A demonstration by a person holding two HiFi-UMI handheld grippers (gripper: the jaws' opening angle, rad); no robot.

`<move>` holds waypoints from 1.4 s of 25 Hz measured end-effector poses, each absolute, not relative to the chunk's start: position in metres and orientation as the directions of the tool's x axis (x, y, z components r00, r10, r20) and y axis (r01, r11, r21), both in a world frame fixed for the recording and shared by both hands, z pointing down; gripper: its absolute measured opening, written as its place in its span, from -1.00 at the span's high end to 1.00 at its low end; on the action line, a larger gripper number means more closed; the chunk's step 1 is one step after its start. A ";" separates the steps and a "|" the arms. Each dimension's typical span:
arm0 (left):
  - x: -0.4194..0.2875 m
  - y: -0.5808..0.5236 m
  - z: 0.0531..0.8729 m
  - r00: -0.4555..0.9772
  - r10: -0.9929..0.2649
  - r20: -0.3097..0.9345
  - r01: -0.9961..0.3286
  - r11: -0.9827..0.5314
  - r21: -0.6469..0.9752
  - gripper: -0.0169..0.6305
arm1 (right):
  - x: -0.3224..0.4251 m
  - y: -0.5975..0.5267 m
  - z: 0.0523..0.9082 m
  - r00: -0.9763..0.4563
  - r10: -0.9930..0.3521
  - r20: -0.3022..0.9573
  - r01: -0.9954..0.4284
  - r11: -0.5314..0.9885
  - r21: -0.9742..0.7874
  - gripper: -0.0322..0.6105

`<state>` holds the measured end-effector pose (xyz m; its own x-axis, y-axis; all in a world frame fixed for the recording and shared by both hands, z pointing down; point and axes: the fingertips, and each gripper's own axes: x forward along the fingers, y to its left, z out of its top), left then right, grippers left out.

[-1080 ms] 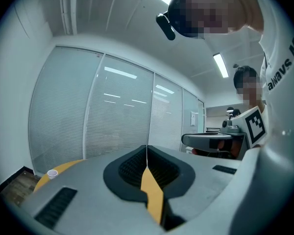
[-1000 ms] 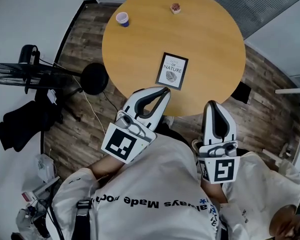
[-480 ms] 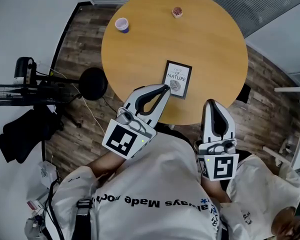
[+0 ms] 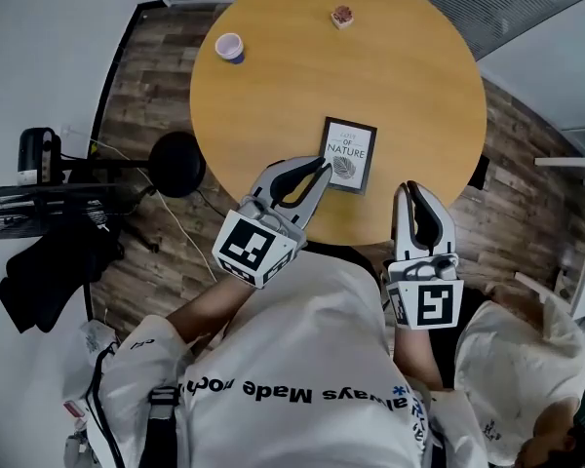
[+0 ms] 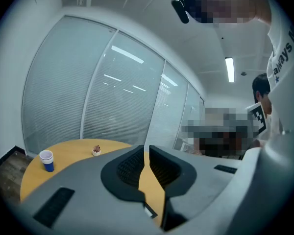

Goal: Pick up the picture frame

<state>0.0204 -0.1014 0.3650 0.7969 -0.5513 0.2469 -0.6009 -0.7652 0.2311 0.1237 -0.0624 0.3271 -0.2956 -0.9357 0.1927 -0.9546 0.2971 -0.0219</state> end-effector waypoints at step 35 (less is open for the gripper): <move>0.021 -0.122 0.666 0.678 -0.361 0.640 -0.685 -0.625 0.373 0.63 | 0.146 -0.088 0.636 -0.270 -0.712 0.649 -0.958 0.268 -0.104 0.58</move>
<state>0.0212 -0.1224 0.6665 0.6779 -0.3613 0.6402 -0.6855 -0.6254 0.3728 0.1462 -0.0878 0.6364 -0.2697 -0.7118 0.6486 -0.9577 0.2681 -0.1041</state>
